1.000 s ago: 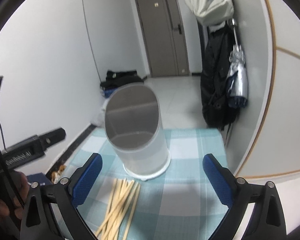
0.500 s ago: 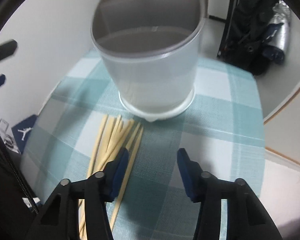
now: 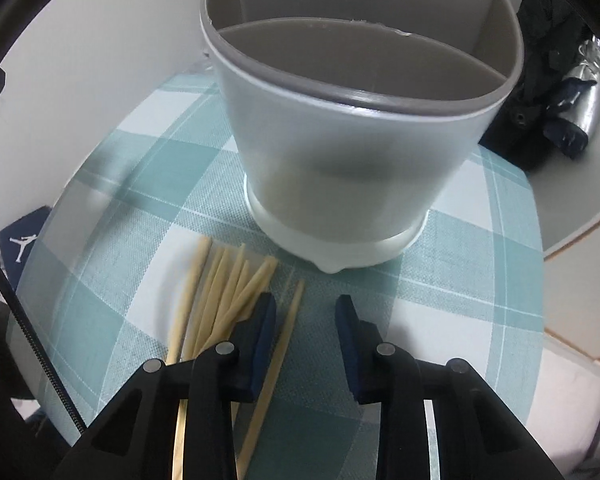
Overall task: Organize utensils
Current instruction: 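Lower the right tool onto the wooden chopsticks and pinch one chopstick, then lift the chopstick with the right tool while the left tool pinches another chopstick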
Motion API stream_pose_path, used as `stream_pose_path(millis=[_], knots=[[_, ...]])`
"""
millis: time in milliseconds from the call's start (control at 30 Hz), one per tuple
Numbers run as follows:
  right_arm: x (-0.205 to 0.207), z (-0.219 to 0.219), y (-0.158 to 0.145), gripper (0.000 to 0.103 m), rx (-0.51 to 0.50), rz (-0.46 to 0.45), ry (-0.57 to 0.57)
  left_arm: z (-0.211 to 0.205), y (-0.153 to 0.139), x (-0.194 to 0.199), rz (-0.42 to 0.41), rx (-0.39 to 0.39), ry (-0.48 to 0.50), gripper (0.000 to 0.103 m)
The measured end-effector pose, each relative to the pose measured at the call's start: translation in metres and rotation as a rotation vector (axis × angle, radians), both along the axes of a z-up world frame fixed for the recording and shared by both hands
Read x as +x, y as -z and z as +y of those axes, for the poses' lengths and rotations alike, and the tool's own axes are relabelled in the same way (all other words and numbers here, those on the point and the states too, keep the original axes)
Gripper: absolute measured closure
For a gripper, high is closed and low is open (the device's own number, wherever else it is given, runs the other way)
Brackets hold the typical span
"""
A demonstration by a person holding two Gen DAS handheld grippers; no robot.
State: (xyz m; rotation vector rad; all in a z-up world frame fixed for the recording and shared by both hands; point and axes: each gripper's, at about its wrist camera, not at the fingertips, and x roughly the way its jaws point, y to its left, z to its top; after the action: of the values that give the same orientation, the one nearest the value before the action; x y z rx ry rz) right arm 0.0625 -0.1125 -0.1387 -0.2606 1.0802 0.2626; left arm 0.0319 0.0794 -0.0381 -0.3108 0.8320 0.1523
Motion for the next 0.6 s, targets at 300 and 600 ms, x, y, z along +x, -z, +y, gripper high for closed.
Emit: stream_pose_path(millis=[300,600], knots=[[-0.003,-0.033,-0.008,0.099,0.171,0.012,0.051,-0.016,0.026,0.009,0.111,-0.021,0.096,0.001],[0.001,-0.109,-0.035,0.099,0.487,-0.007,0.201,-0.058,0.053,0.013,0.279,0.001,0.291,0.001]])
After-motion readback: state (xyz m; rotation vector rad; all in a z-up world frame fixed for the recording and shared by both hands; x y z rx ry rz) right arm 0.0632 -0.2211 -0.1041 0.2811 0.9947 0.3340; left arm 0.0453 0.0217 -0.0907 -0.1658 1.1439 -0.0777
